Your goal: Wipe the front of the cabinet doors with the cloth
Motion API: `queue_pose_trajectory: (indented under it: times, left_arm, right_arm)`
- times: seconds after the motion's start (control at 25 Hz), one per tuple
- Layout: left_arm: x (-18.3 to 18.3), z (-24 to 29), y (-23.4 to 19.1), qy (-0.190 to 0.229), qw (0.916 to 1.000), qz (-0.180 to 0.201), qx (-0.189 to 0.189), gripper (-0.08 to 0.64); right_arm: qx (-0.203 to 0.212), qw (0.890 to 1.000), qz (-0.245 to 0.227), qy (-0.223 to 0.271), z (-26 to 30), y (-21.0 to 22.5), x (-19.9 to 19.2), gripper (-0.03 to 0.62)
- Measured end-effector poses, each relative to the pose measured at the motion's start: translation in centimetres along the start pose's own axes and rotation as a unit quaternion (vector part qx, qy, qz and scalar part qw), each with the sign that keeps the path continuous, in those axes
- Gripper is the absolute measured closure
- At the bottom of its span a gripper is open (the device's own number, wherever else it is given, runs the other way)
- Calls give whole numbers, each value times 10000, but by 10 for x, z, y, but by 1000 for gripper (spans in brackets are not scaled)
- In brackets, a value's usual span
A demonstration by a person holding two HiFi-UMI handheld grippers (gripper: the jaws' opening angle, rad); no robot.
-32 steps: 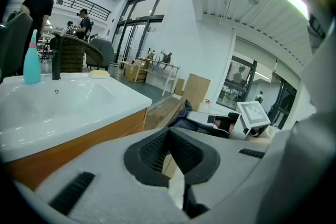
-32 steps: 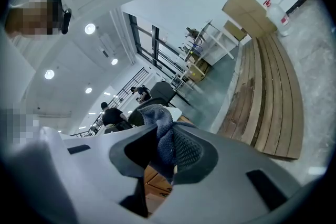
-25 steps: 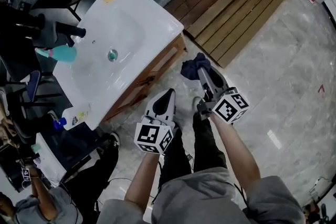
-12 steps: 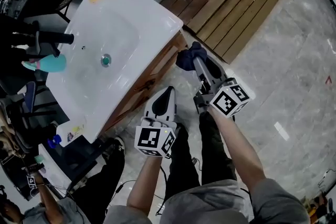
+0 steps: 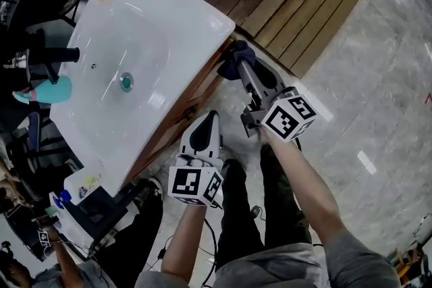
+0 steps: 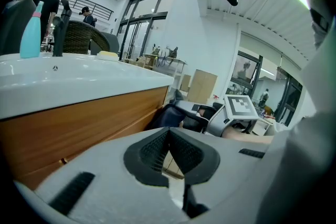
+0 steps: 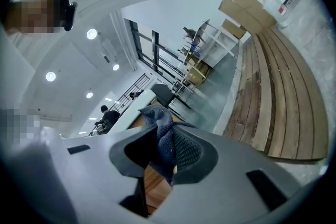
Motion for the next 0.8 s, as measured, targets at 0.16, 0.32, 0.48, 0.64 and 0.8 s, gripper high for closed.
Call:
queue_pose_trajectory:
  times: [0.16,0.32,0.48,0.64,0.8]
  left_arm:
    - [-6,4,-7,-6,10000,-7,1,552]
    - [-11,6,-13,-35,10000,-53,35,552]
    - [-14,8,-16,-82,9999,-87,79,552]
    - [-20,10,-19,-95,9999,-103,70,552]
    - [-22,14,-19,-106,9998,-150,90,552]
  right_arm:
    - [-8,10000,24,31,15,10,-8,511]
    - [39,9999,92,81,29,13,-12,511]
    - [74,9996,205,180,34,15,-13,511]
    - [4,9994,269,208,33,21,-16,511]
    - [-150,9993,291,189,34,33,-24,511]
Point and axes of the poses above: the fingertips, and each gripper's own axes: z forward along the fingers, y to its right, x out of its top, the point moved 1 cm from there along -z, backward along the fingers, and after that the axes turned 8 degrees about z, right-handed, at the moved point
